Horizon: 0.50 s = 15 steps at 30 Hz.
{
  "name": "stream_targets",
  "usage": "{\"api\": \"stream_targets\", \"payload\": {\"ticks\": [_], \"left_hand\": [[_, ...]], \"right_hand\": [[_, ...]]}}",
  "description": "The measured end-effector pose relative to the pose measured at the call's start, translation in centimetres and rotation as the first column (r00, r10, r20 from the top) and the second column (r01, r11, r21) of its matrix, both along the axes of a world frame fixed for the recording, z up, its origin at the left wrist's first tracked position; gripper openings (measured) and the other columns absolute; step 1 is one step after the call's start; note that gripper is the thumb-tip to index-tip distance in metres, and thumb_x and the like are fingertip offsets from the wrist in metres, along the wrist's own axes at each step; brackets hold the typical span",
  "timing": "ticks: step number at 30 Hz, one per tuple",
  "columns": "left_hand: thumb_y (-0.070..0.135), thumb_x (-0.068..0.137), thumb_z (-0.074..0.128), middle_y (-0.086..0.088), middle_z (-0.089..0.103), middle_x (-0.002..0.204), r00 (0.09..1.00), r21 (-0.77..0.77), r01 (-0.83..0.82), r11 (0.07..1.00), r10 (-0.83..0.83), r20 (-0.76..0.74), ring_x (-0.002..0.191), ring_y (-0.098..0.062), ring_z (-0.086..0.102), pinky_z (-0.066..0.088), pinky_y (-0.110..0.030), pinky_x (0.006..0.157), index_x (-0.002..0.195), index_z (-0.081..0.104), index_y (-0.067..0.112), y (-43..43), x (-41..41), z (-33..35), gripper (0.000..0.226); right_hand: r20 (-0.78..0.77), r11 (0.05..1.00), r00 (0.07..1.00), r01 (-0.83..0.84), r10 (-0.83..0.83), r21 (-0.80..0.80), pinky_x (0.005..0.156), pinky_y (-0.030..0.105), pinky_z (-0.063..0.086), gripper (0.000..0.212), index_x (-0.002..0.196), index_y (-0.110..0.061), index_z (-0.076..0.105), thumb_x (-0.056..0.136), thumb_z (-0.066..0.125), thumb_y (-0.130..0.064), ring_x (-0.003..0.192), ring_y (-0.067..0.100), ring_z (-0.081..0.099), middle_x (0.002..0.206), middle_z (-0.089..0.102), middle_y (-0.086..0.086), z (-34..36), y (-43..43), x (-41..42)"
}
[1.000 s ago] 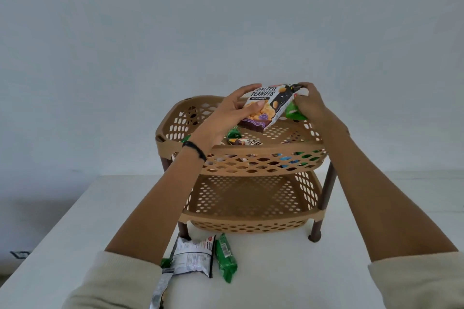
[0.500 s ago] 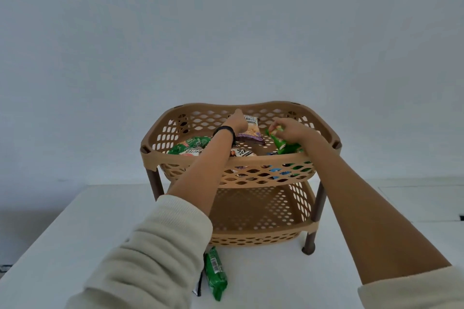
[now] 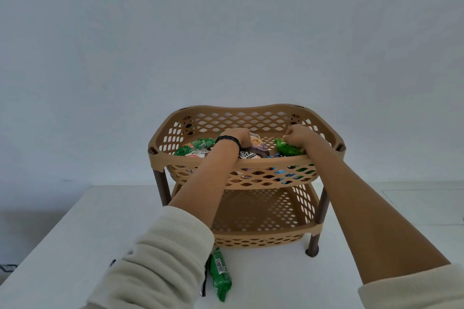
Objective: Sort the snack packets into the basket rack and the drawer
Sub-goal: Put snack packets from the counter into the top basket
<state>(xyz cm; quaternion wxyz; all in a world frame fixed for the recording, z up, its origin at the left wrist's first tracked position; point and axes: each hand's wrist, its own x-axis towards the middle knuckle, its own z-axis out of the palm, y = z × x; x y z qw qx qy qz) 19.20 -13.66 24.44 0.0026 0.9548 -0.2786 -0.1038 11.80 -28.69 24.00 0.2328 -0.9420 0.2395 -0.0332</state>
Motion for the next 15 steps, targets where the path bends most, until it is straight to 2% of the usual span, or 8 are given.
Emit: {"api": "stream_targets", "payload": {"ticks": [2, 6, 10, 13, 15], "left_hand": [[0.031, 0.098, 0.043, -0.010, 0.030, 0.153, 0.999, 0.062, 0.040, 0.997, -0.040, -0.015, 0.137, -0.028, 0.035, 0.032, -0.040, 0.109, 0.146, 0.026, 0.011, 0.02, -0.22, 0.25, 0.055], [0.035, 0.097, 0.045, -0.009, 0.028, 0.154, 0.998, 0.106, 0.069, 0.992, -0.068, -0.011, 0.138, -0.028, 0.034, 0.032, -0.041, 0.109, 0.148, 0.021, 0.013, 0.06, -0.30, 0.31, 0.060], [0.025, 0.095, 0.051, -0.012, 0.042, 0.146, 0.997, 0.072, 0.044, 0.996, -0.048, 0.053, 0.129, -0.029, 0.046, 0.040, -0.041, 0.103, 0.142, 0.034, 0.010, 0.03, -0.26, 0.02, 0.052], [0.012, 0.094, 0.052, -0.013, 0.048, 0.140, 0.996, -0.002, -0.002, 1.000, 0.002, 0.085, 0.125, -0.029, 0.049, 0.043, -0.042, 0.102, 0.138, 0.040, 0.007, 0.20, 0.14, -0.28, 0.046], [0.010, 0.093, 0.051, -0.013, 0.051, 0.138, 0.995, -0.025, -0.006, 1.000, 0.009, 0.100, 0.123, -0.029, 0.051, 0.044, -0.041, 0.102, 0.135, 0.044, 0.006, 0.31, 0.20, -0.38, 0.042]], "right_hand": [[0.017, 0.999, 0.999, 0.049, -0.048, -0.023, 0.086, 0.037, 0.049, 0.031, 0.109, -0.003, 0.055, 0.091, 0.056, -0.028, 0.101, 0.029, 0.059, 0.109, 0.059, 0.016, 0.13, 0.08, -0.15], [0.002, 0.999, 1.000, 0.006, -0.006, -0.033, 0.092, 0.039, 0.050, 0.050, 0.121, -0.002, 0.051, 0.087, 0.062, -0.037, 0.107, 0.030, 0.059, 0.118, 0.059, 0.015, 0.00, 0.48, -0.18], [0.021, 0.993, 0.993, -0.117, 0.117, 0.005, 0.095, 0.041, 0.050, 0.042, 0.126, -0.008, 0.047, 0.087, 0.062, -0.012, 0.110, 0.029, 0.057, 0.130, 0.051, 0.014, -0.23, 0.33, -0.15], [-0.074, 0.978, 0.981, -0.185, 0.178, -0.096, 0.103, 0.040, 0.043, 0.050, 0.132, -0.011, 0.048, 0.086, 0.053, 0.007, 0.125, 0.029, 0.047, 0.140, 0.045, 0.014, -0.19, 0.34, 0.09], [-0.127, 0.971, 0.973, -0.208, 0.193, -0.117, 0.105, 0.041, 0.041, 0.055, 0.136, -0.013, 0.047, 0.086, 0.046, 0.011, 0.128, 0.031, 0.044, 0.144, 0.040, 0.016, -0.17, 0.44, 0.13]]}}
